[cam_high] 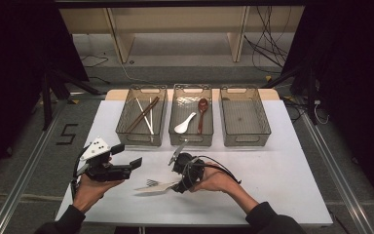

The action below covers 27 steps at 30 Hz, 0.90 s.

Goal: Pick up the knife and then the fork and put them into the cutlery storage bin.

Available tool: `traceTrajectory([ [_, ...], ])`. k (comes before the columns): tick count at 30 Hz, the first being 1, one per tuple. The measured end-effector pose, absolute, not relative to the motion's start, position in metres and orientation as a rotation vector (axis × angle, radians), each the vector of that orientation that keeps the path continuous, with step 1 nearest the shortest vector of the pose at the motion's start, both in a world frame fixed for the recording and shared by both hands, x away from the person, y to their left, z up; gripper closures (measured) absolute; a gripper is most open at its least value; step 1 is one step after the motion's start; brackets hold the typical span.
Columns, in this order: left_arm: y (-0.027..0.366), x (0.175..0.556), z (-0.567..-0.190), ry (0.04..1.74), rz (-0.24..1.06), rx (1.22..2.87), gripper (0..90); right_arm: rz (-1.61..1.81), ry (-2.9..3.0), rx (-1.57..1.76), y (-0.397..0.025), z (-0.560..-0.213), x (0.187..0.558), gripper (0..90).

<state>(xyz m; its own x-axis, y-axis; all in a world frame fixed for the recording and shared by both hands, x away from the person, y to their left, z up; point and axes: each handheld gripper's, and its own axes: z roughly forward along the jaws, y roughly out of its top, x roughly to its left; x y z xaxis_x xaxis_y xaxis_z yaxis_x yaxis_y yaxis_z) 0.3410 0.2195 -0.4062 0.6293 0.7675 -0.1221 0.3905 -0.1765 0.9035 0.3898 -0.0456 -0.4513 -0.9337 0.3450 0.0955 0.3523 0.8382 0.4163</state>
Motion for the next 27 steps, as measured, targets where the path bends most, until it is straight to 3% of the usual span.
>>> traceTrajectory([
  [27,0.221,0.340,-0.407,0.929,0.448,1.795,15.4,-0.590,-3.010,-0.537,-0.044,-0.464,0.394,47.9],
])
